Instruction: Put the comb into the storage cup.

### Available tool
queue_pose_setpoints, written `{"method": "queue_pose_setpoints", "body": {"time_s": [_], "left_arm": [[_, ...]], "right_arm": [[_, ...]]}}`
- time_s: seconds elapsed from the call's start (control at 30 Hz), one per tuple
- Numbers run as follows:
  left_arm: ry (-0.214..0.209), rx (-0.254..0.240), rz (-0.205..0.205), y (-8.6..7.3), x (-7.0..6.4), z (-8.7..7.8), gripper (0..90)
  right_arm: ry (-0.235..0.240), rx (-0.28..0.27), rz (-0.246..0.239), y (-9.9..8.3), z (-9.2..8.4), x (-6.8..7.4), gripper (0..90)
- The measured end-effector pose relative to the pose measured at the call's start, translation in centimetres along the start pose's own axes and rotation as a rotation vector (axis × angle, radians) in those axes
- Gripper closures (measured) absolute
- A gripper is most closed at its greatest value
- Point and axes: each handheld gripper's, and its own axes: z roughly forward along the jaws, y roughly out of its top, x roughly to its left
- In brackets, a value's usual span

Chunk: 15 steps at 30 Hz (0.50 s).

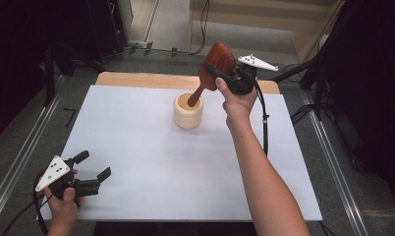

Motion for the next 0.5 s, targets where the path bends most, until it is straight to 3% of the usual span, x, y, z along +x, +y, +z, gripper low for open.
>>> {"method": "queue_pose_setpoints", "body": {"time_s": [0.5], "left_arm": [[-0.010,-0.004,-0.003,0.0,0.1,-0.1,0.0]], "right_arm": [[-0.015,0.033,-0.016,-1.6,2.5,-0.3,52.6]]}}
